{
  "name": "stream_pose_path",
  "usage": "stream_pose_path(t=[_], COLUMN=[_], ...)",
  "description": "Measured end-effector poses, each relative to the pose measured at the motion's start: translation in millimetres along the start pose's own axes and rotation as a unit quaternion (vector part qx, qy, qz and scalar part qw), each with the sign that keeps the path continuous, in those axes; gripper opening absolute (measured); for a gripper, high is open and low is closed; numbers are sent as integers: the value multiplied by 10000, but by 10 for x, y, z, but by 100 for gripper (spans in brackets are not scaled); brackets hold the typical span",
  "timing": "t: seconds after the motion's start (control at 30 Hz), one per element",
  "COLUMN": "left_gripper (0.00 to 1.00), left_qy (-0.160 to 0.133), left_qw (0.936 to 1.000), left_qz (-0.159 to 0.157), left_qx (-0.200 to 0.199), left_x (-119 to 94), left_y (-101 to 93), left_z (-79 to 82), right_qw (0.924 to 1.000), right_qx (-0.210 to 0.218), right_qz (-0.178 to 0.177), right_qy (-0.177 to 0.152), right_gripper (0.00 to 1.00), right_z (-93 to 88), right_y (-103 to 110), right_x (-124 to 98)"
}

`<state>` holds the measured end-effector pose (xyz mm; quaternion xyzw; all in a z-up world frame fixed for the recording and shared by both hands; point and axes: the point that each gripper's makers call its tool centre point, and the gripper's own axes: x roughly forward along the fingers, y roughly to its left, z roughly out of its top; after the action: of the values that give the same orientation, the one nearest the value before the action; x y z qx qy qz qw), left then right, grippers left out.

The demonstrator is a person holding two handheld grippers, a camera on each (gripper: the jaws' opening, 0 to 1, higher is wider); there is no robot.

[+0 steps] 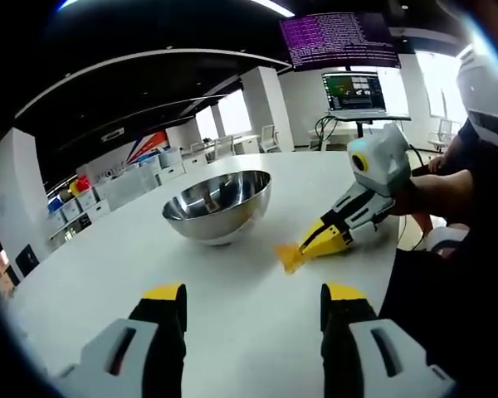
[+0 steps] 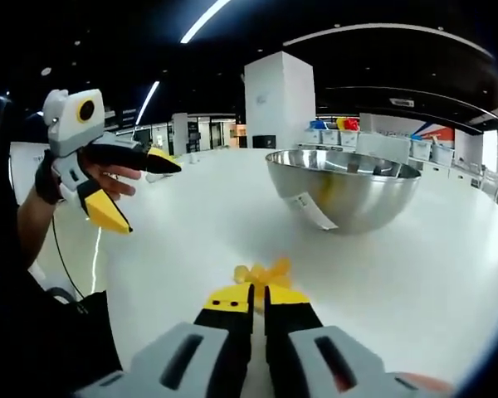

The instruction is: Pick up the QQ candy scattered on the table and place it into the stainless steel bowl on the table

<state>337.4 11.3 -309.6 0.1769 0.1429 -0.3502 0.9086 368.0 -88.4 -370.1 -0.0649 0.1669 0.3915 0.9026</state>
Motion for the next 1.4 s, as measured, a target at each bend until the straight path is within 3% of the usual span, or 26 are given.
stream_pose_path(t=[0.37,0.63,1.13,1.4], left_gripper=[65,65,65,65], left_qy=[-13,-9,-12,19], left_qw=[10000,10000,10000,10000], left_qz=[-32,-24,-5,22], left_qx=[35,23,3,-4], left_x=[7,7,9,9], left_y=[-18,-16,-1,14], left_z=[27,21,13,-8], right_qw=[9999,9999,9957,9886], right_qx=[-45,48,181,577], right_qz=[-36,-54,-222,-164], right_qy=[88,-73,-878,-1383], right_gripper=[1,1,1,1], right_z=[-34,104,732,1122], right_y=[-26,-98,-331,-527], right_x=[-44,-121,-350,-410])
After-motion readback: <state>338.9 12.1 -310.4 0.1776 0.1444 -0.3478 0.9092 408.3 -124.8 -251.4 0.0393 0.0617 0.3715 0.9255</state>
